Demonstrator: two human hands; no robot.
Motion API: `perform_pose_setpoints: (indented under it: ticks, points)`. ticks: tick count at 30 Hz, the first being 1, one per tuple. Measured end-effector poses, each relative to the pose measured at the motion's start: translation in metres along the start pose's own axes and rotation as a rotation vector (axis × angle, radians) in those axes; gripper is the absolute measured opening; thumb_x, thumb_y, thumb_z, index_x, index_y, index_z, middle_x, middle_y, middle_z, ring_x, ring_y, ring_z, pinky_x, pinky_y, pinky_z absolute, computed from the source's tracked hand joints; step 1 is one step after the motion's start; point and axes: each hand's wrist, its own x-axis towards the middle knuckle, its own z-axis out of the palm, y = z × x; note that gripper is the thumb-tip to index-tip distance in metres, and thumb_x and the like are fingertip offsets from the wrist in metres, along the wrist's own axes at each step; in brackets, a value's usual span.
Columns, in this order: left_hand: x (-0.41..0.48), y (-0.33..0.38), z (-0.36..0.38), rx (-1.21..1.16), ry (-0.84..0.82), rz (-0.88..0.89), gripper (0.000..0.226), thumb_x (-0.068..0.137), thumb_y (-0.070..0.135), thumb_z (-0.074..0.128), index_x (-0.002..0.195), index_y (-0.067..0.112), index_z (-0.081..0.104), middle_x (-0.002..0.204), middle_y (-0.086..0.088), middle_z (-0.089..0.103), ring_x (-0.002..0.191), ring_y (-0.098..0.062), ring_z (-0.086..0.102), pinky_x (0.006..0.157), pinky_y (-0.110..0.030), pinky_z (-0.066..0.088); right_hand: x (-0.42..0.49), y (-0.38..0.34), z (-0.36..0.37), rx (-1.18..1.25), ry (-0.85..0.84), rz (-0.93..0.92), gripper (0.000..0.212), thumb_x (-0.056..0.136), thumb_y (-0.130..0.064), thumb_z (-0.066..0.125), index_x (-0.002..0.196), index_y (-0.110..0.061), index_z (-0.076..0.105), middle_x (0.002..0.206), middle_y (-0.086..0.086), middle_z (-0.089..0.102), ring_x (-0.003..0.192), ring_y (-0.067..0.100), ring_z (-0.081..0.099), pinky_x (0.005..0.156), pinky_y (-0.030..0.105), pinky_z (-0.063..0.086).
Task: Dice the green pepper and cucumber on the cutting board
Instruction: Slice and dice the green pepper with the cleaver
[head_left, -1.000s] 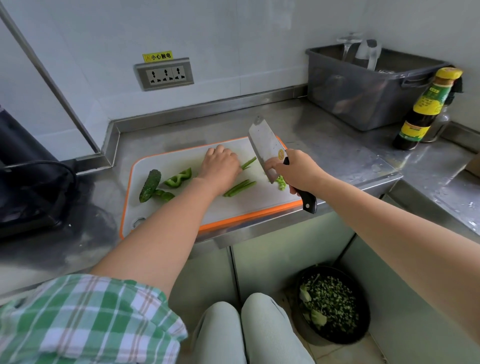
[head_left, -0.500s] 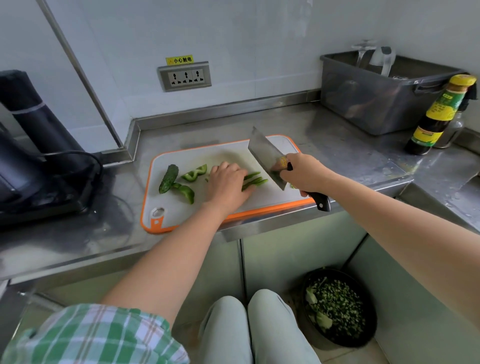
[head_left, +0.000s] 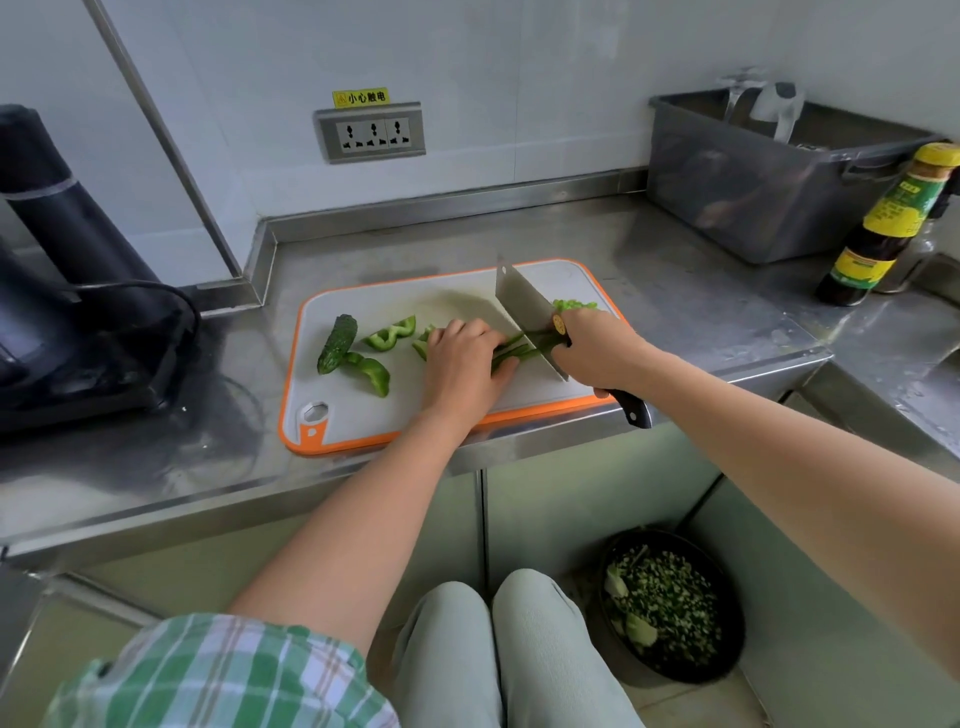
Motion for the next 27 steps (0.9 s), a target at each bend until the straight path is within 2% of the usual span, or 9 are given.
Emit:
perform_pose_setpoints:
  ticks: [5,11,14,16,19,22,27]
  points:
    - [-0.002,-0.002,0.000,-0.007,0.026,-0.013,0.027,0.087,0.038,0.062,0.107,0.021,0.070,0.101,-0.002,0.064,0.099,-0.028,0.053,0.083,-0.038,0.031,0.000,0.006,0.001,0.143,0.094,0.050,0.020,0.090,-0.007,0.041,0.072,-0.013,0.035,0.068,0.006,0.047,0.041,0.024,0.053,0.038,0.023,0.037]
    - [-0.003,-0.002,0.000,0.021,0.030,-0.027,0.023,0.090,0.036,0.059,0.104,0.024,0.073,0.096,0.001,0.064,0.096,-0.026,0.051,0.082,-0.035,0.029,0.003,0.000,-0.018,0.007,-0.054,0.018,0.010,0.088,-0.008,0.040,0.078,-0.010,0.040,0.069,0.008,0.052,0.038,0.021,0.054,0.039,0.022,0.036]
    - [-0.003,-0.003,-0.001,0.000,0.034,-0.022,0.021,0.090,0.036,0.060,0.103,0.027,0.074,0.096,0.002,0.065,0.096,-0.026,0.051,0.081,-0.035,0.028,0.003,-0.002,-0.014,-0.017,-0.071,0.012,0.004,0.085,-0.006,0.041,0.085,-0.005,0.045,0.068,0.009,0.051,0.038,0.023,0.054,0.037,0.023,0.038]
    - [-0.004,-0.002,-0.002,-0.003,0.030,-0.018,0.021,0.089,0.035,0.061,0.102,0.026,0.075,0.096,0.002,0.066,0.097,-0.026,0.051,0.080,-0.035,0.027,0.004,-0.003,-0.009,-0.019,-0.060,0.002,0.009,0.085,-0.004,0.040,0.091,-0.002,0.048,0.071,0.010,0.052,0.039,0.025,0.054,0.037,0.025,0.041]
    - [-0.004,-0.002,-0.002,-0.025,0.038,-0.018,0.018,0.087,0.034,0.064,0.099,0.026,0.076,0.092,0.002,0.067,0.095,-0.028,0.051,0.077,-0.034,0.025,0.005,-0.002,-0.001,-0.001,-0.009,-0.008,0.006,0.085,-0.004,0.040,0.081,-0.006,0.044,0.075,0.012,0.052,0.041,0.026,0.054,0.038,0.027,0.041]
    - [-0.005,-0.002,-0.002,-0.010,0.038,-0.022,0.018,0.086,0.034,0.064,0.096,0.025,0.076,0.089,0.002,0.066,0.095,-0.028,0.051,0.075,-0.034,0.025,0.005,0.002,0.005,0.067,0.060,0.027,0.020,0.087,-0.006,0.041,0.070,-0.013,0.034,0.068,0.007,0.048,0.040,0.023,0.053,0.039,0.024,0.034]
    - [-0.006,-0.001,-0.003,-0.024,0.061,-0.038,0.022,0.083,0.033,0.068,0.101,0.022,0.074,0.093,0.001,0.068,0.096,-0.028,0.052,0.081,-0.038,0.034,0.005,0.007,-0.010,0.102,0.068,0.043,0.015,0.092,-0.011,0.041,0.078,-0.012,0.037,0.071,0.006,0.051,0.035,0.019,0.053,0.037,0.021,0.034]
